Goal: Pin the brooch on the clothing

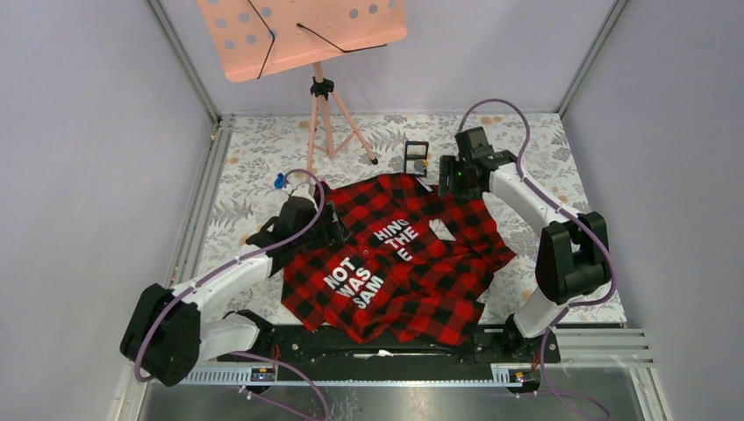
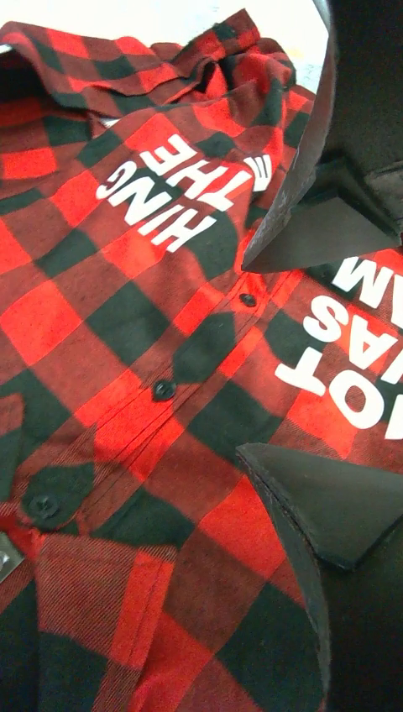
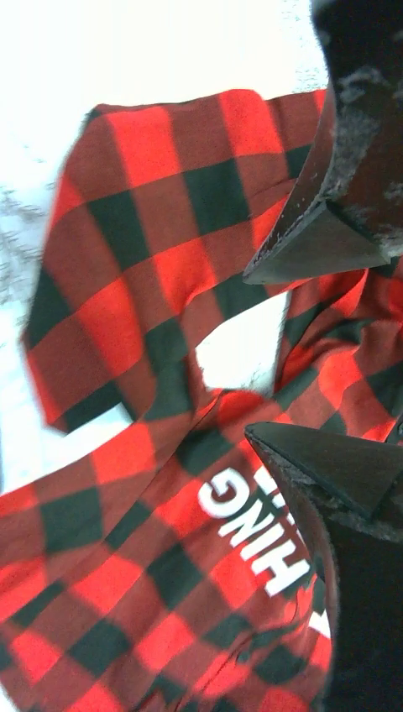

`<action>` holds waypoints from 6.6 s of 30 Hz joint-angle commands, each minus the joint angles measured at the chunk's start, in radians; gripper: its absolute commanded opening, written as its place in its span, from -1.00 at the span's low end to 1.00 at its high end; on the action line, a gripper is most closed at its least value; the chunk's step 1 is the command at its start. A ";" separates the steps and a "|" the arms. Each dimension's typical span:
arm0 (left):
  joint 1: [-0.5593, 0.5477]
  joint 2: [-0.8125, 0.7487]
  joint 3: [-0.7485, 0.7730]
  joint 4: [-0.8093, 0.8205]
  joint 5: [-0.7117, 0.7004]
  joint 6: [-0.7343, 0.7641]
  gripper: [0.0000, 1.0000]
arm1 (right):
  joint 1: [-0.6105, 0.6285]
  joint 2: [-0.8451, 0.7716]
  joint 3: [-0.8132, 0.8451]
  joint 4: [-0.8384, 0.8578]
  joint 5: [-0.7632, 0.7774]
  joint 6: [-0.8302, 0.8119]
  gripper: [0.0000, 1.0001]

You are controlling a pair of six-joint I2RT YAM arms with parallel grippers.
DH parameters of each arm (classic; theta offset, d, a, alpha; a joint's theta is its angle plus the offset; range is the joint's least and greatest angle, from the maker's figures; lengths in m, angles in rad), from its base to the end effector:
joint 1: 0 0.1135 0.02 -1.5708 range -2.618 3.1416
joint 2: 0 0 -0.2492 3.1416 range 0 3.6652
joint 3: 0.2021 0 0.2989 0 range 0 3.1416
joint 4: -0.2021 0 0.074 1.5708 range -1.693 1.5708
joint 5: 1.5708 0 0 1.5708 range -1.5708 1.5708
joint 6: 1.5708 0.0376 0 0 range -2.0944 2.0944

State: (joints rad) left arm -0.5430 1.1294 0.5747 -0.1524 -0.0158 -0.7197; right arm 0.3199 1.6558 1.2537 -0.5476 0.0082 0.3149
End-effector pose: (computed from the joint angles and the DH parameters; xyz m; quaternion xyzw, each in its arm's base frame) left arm 0.2391 -0.1436 0.1631 -0.0834 0.9043 -0.2412 0.3421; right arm 0.3789 0.1252 0.2117 -0.0011 0.9522 0.0917 0.2915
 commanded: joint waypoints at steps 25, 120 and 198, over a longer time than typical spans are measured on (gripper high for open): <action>0.409 -0.185 0.304 -0.393 0.421 0.263 0.80 | -0.166 0.571 0.541 0.154 -0.390 0.154 0.24; 0.506 -0.514 0.055 -0.208 0.556 0.073 0.88 | -0.158 0.119 0.078 0.391 -0.649 0.184 -1.00; -0.444 -0.454 0.116 -0.031 -0.081 0.224 -1.00 | 0.258 -0.601 -0.229 0.322 -0.655 0.415 0.43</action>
State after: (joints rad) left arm -0.9043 0.7208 0.6064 0.0082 0.2470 -0.7136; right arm 0.5709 1.0500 0.9386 -0.0807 -0.8028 0.6655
